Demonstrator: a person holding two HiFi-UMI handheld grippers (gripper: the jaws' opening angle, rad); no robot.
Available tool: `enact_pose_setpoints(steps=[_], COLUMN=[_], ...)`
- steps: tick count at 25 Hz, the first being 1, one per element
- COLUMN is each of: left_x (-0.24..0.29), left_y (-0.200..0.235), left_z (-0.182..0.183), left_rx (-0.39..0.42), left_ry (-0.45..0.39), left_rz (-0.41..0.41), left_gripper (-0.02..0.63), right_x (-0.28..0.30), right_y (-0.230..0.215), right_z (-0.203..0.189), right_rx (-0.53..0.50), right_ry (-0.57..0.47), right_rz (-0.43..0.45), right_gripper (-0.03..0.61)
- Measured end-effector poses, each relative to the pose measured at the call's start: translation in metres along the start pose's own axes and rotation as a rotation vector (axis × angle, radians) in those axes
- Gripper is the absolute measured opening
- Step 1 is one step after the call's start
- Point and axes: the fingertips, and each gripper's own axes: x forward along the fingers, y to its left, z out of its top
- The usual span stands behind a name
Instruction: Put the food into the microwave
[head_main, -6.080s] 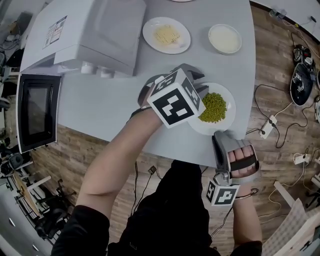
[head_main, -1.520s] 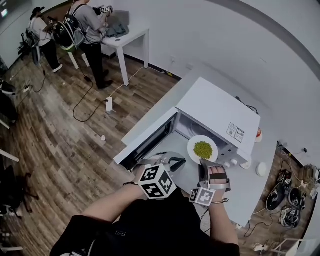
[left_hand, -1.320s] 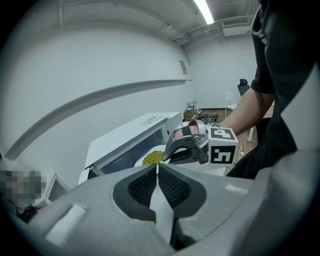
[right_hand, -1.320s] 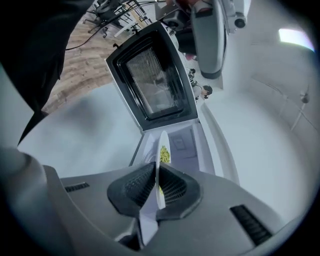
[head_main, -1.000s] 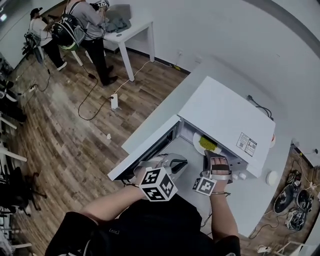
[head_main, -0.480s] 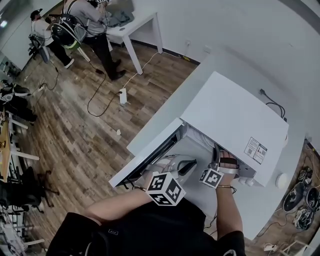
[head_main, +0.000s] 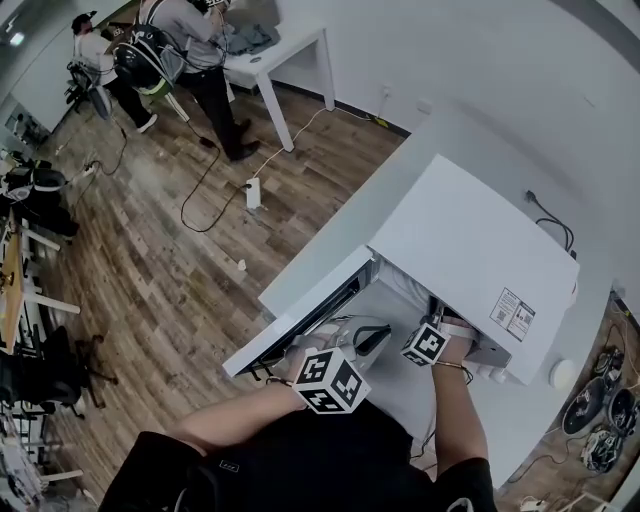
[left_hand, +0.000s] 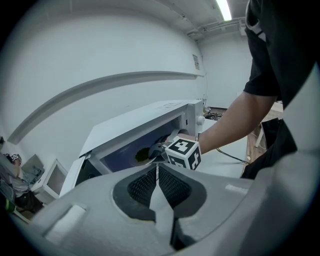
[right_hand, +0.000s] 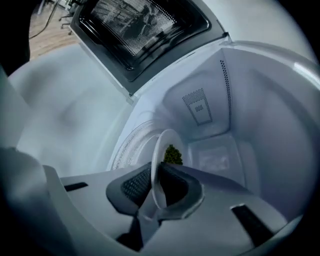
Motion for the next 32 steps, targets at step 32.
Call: enact_pose_setpoints(steps=[32], left_x=[-0.038], left_y=[0.004], left_z=[-0.009], left_rx=[-0.109], left_ry=[-0.079], left_rz=[0.015], left_gripper=[0.020], right_x=[-0.012], right_y=[0.007], right_z=[0.004], right_rx=[0.427], right_ry=[-0.024], right_rz=[0.305], right_gripper=[0.063])
